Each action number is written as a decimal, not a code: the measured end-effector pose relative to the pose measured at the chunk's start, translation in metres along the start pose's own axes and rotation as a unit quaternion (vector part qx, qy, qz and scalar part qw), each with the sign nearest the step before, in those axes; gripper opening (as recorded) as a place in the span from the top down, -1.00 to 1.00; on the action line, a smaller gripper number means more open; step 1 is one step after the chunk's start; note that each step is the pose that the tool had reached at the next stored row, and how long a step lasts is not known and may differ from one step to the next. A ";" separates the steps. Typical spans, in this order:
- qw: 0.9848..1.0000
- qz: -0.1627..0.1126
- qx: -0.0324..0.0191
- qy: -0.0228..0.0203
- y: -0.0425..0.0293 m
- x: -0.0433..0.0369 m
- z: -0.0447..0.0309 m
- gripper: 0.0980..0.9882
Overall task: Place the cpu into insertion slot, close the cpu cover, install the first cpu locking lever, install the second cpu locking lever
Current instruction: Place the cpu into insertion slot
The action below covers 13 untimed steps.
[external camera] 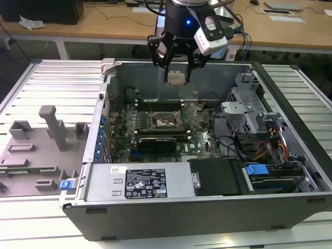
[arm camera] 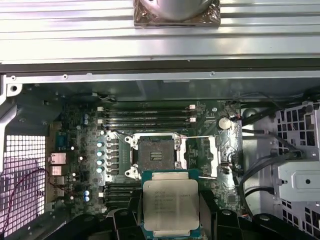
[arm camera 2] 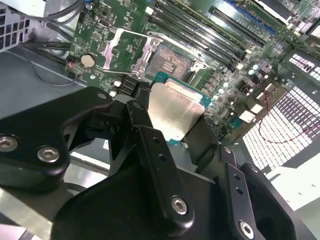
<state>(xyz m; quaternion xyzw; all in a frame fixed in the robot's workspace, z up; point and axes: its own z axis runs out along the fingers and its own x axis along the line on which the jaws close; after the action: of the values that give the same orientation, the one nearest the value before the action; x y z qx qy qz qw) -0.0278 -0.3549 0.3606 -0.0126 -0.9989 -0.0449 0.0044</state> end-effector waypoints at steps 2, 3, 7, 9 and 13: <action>1.000 0.000 0.000 -0.001 -0.0003 0.0044 0.0097 0.00; 1.000 0.000 0.000 -0.001 0.0005 0.0050 0.0141 0.00; 1.000 0.000 0.001 -0.001 0.0027 0.0054 0.0246 0.00; 1.000 0.000 0.002 -0.001 0.0026 0.0055 0.0278 0.00; 1.000 0.029 0.003 -0.003 0.0022 0.0055 0.0329 0.00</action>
<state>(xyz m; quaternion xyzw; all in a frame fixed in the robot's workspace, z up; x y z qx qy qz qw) -0.0336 -0.3497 0.3281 -0.0419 -0.9983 -0.0414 0.0024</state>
